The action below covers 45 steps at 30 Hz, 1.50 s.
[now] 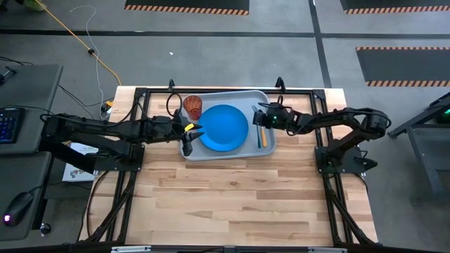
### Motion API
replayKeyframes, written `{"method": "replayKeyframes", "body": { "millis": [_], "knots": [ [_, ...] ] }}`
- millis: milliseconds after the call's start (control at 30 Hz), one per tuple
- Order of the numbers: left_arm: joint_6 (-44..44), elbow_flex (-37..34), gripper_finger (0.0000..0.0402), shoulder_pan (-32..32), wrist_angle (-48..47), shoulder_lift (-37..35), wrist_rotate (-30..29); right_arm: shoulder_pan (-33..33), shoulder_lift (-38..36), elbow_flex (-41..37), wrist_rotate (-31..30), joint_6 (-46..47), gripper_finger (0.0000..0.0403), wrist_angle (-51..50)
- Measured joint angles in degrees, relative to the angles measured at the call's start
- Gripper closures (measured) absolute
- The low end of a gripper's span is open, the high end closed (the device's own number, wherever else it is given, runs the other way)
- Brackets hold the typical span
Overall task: Pick and place plate/cup/fork/spoon on tray
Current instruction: Put the blue fork on the gray serving tray to the right of the blue plate
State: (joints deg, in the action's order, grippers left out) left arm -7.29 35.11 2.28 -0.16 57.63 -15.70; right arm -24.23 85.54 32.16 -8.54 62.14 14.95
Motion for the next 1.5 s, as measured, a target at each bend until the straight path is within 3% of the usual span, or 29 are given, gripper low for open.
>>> {"method": "replayKeyframes", "body": {
  "millis": [433, 833, 1233, 1500],
  "knots": [
    [0.0, 0.0, 0.0284, 0.0, -0.21, 0.0, -0.04, 1.36, 10.34, -0.23, -2.56, 6.6, 0.0392, 8.55],
    [0.0, 0.0, 0.0284, 0.0, -0.44, 0.0, -0.07, 1.81, 10.36, -0.28, -3.35, 5.93, 0.035, 9.45],
    [-0.04, 0.0, 0.0284, 0.0, -0.46, 0.0, -0.07, 1.43, 10.26, -0.24, -3.36, 2.08, 0.0276, 7.28],
    [-0.04, 0.0, 0.0284, 0.0, -0.66, 0.0, -0.08, 0.98, 6.34, -0.21, -3.47, -3.02, 0.027, 6.94]
  ]
}}
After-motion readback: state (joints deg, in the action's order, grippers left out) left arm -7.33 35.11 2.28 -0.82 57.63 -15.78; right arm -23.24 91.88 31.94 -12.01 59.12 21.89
